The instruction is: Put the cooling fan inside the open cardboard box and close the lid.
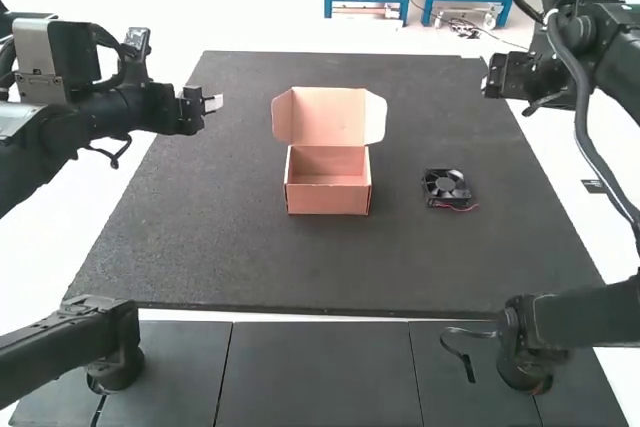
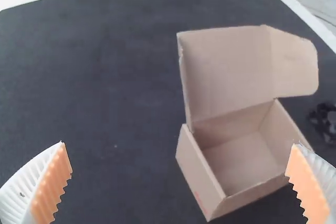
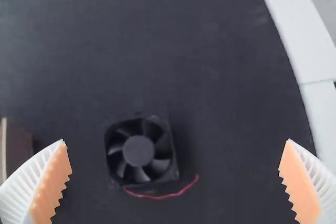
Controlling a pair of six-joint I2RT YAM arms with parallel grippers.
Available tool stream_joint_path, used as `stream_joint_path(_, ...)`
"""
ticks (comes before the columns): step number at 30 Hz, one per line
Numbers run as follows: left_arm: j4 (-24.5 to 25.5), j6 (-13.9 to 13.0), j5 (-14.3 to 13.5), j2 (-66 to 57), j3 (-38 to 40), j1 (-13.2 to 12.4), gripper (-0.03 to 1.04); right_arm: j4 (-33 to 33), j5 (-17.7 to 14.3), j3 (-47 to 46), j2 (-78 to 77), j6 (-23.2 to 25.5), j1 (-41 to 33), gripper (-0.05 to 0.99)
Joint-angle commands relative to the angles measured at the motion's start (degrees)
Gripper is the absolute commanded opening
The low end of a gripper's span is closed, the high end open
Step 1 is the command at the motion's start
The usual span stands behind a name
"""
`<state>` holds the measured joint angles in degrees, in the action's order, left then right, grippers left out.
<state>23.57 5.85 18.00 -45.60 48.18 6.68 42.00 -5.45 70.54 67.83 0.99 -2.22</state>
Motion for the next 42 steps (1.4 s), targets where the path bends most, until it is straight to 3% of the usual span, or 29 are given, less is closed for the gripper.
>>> stream_joint_path(1,-2.13,1.01,-2.35,0.69,0.60,3.08,0.96,0.01,-0.61,1.35,2.92,0.68,1.34,0.91)
stream_joint_path(7,-5.82,1.71,-11.14,0.17,-2.57,8.70,0.96,-0.87,3.08,0.82,9.07,-0.73,4.59,0.91)
stream_joint_path(9,-5.99,2.94,-13.25,-0.01,-3.01,10.29,0.96,-1.04,5.54,0.47,11.09,-0.82,6.35,0.91)
stream_joint_path(11,-5.82,3.65,-14.40,-0.10,-3.10,11.60,0.96,-1.57,5.80,-0.49,13.38,-1.17,8.11,0.91)
stream_joint_path(21,-5.99,3.21,-14.75,0.08,-2.39,12.57,0.96,-2.18,6.16,1.00,21.02,-4.16,9.60,0.91)
stream_joint_path(31,-9.86,3.12,-14.57,0.17,-3.80,12.48,0.96,0.01,4.31,2.85,25.51,-15.23,6.53,0.90)
stream_joint_path(42,-8.63,3.21,-13.87,-0.01,-4.68,12.83,0.96,2.39,5.37,6.80,34.91,-14.35,7.05,0.90)
